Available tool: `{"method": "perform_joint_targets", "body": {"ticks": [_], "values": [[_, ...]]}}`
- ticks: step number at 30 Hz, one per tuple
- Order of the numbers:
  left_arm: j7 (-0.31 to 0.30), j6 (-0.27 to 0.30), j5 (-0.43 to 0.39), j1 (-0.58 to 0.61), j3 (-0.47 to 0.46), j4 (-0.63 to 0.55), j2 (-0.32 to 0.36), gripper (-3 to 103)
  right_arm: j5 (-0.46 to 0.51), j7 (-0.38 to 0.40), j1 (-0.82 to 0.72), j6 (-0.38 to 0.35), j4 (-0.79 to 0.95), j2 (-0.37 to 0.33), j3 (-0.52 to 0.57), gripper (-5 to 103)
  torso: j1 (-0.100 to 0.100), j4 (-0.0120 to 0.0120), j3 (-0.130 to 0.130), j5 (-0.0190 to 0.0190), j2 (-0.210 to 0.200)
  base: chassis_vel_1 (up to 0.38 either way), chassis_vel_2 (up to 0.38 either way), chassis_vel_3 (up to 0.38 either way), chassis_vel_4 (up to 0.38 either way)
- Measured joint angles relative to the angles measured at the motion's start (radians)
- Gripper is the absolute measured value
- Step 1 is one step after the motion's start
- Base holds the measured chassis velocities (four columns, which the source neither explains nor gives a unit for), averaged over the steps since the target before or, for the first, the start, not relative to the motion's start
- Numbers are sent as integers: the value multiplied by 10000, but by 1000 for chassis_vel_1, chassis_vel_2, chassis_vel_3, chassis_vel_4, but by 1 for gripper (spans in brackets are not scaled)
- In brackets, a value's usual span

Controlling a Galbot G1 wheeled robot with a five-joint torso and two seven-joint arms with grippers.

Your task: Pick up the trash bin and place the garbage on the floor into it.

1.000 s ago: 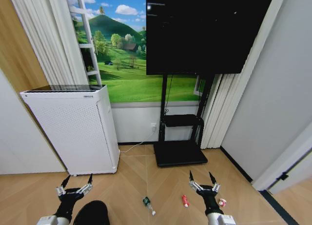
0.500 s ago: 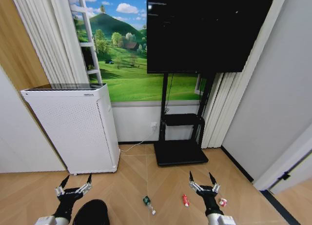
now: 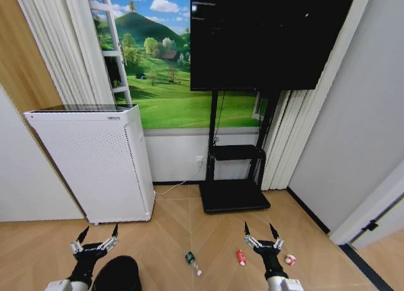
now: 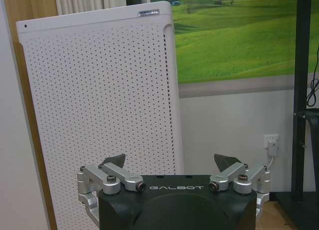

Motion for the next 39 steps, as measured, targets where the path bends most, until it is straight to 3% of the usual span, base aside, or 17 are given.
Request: {"method": "perform_joint_targets", "body": {"ticks": [39], "values": [[-6, -63, -51, -54, -11, 84, -3, 100, -130, -214, -15, 132, -159, 49, -112, 100, -684, 0, -1001, 0, -1687, 0, 0, 0, 0]]}}
